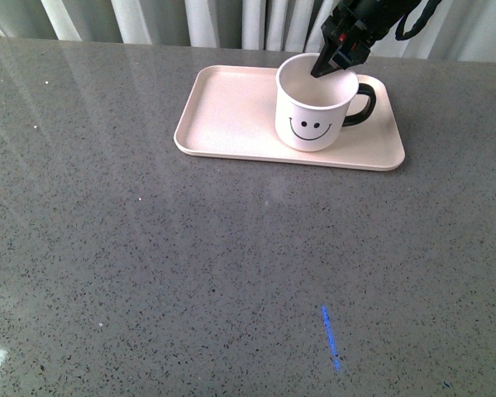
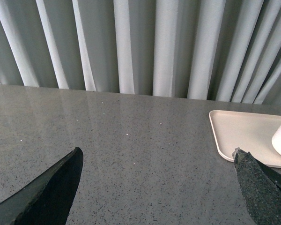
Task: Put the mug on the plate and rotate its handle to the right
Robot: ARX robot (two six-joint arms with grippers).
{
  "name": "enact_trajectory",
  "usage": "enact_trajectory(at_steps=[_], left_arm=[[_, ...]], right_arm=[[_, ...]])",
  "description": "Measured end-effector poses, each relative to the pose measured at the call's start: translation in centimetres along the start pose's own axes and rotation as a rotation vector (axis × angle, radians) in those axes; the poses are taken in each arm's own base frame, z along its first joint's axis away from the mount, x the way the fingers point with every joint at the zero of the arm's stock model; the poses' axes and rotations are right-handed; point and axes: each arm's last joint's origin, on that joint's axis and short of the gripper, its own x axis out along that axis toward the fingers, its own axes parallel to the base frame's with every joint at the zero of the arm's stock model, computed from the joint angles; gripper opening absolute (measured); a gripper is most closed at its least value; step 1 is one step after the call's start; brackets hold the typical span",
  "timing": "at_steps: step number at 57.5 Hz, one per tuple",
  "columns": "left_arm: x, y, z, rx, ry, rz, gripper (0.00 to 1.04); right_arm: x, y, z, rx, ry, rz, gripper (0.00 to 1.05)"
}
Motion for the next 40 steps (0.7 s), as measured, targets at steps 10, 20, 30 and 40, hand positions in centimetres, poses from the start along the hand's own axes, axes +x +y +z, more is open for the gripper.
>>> enact_trajectory(at_steps=[10, 20, 30, 40], left_arm=[[0.0, 0.0, 0.0, 0.0, 0.0, 0.0, 0.96], [0.0, 0.0, 0.0, 0.0, 0.0, 0.0, 0.96], [0.0, 0.0, 0.0, 0.0, 0.0, 0.0, 0.96], [0.0, 0.0, 0.0, 0.0, 0.0, 0.0, 0.96]], right_arm=[[0.22, 0.07, -0.14, -0.012, 0.01, -0.006, 0.02], [0.45, 0.15, -0.21, -0.025, 0.019, -0.016, 0.02], [0.54, 0.15, -0.26, -0.04, 0.038, -0.033, 0.04], [0.98, 0.13, -0.52, -0.059, 0.073, -0.05, 0.29]])
